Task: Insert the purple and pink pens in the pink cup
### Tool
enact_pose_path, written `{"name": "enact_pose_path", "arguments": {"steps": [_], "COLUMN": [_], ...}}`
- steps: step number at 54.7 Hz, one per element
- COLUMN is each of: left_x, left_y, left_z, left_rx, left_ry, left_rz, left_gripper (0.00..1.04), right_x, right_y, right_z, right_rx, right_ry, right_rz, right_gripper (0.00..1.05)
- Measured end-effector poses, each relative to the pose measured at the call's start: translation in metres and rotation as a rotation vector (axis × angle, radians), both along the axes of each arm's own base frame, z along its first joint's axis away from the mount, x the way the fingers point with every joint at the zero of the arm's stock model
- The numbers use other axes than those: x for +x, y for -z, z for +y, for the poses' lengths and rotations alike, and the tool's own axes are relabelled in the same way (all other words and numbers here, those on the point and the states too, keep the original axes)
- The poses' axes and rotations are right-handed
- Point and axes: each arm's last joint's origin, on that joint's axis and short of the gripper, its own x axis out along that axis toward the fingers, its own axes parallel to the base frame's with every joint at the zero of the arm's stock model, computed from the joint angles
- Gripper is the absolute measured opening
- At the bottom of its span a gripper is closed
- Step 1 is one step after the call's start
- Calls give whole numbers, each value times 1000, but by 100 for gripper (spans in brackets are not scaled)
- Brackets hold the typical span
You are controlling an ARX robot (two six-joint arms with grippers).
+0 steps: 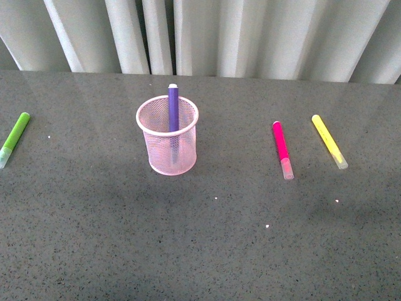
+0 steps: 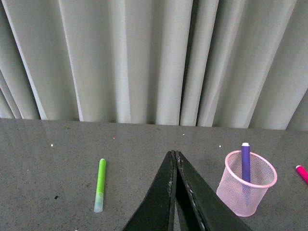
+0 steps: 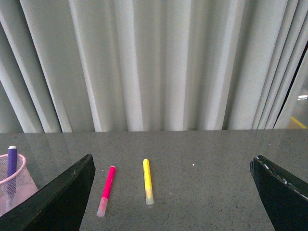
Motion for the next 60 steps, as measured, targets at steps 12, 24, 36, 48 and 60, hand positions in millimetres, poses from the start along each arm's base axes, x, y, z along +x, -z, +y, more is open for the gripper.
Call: {"name": "enact_pose_path", "arguments": {"steps": [12,24,36,48,60], "left_x": [-6,-13,-17,-28,-28], "left_y": [-1,-1,0,2,2], "left_z": [0,0,0,0,0], "left_rx": [0,0,0,0,0], "left_ry": [0,0,0,1,0], "left_rz": [-3,-4,-4,0,2], "left_gripper": [4,4,4,4,7], "right_x": [0,0,0,0,0], "right_y": [0,0,0,0,0], "right_z": [0,0,0,0,0], "right_rx": [0,0,0,0,0], "right_ry": [0,0,0,0,0], "right_rz": [0,0,0,0,0], "right_gripper": [98,98,98,98,98]}}
